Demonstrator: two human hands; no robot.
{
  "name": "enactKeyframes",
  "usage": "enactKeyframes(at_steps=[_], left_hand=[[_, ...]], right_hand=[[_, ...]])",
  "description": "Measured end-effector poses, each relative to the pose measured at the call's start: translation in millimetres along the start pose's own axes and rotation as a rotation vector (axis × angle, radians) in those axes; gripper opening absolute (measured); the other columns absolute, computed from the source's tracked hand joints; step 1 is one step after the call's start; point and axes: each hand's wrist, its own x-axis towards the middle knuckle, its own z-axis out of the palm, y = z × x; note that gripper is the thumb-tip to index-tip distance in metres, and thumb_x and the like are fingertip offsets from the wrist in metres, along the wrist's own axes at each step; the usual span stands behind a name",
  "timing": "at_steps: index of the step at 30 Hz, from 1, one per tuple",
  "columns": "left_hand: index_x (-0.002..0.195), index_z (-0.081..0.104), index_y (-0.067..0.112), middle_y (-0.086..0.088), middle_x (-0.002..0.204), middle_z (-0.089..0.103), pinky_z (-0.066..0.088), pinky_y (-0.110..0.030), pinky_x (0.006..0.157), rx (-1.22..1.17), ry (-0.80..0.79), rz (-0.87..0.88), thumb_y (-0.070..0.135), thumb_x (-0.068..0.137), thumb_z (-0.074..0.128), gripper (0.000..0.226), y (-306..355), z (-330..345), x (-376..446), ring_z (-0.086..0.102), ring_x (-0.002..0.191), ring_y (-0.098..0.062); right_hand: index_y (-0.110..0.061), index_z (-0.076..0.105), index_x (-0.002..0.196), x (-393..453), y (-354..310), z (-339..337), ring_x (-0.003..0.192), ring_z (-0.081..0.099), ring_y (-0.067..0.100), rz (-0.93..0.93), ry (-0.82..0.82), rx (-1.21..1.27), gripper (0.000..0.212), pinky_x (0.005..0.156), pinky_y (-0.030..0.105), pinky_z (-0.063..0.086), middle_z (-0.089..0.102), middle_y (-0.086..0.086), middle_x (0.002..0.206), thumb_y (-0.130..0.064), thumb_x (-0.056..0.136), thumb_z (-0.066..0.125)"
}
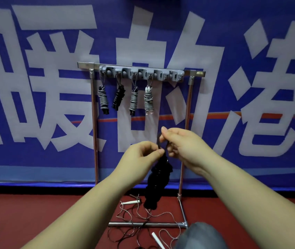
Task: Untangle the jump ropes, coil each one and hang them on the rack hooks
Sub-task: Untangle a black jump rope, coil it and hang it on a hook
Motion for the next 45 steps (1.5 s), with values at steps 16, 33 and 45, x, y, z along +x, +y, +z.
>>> enactKeyframes(at_steps=[16, 33, 45], left_hand=[[0.072, 0.064, 0.017, 0.007, 0.061, 0.060, 0.047, -0.019, 0.065, -0.126, -0.006, 0.059, 0.014, 0.090, 0.060, 0.019, 22.6, 4.1, 181.4, 0.054, 0.061, -0.006], [0.067, 0.066, 0.016, -0.002, 0.070, 0.068, 0.048, -0.026, 0.066, -0.275, 0.233, -0.045, 0.019, 0.091, 0.058, 0.026, 6.5, 7.7, 420.8, 0.059, 0.060, -0.010], [0.086, 0.066, 0.009, -0.007, 0.080, 0.066, 0.049, -0.015, 0.061, -0.343, 0.166, -0.126, 0.007, 0.091, 0.058, 0.009, -39.2, 12.4, 446.7, 0.059, 0.071, -0.014]], right_hand=[[-0.021, 0.060, 0.099, 135.4, -9.3, -65.1, 0.090, 0.063, 0.009, -0.132, 0.106, -0.126, 0.010, 0.072, 0.014, 0.050, 0.066, -0.004, 0.094, -0.018, 0.094, 0.052], [-0.021, 0.062, 0.047, 391.8, -16.7, -115.3, 0.095, 0.067, 0.027, -0.047, 0.551, -0.100, 0.034, 0.090, 0.047, 0.051, 0.073, 0.012, 0.086, -0.018, 0.080, 0.069], [-0.023, 0.063, 0.080, 416.3, 18.4, -114.3, 0.088, 0.064, 0.019, 0.015, 0.535, -0.248, 0.005, 0.085, 0.038, 0.053, 0.070, 0.001, 0.097, -0.022, 0.084, 0.065]])
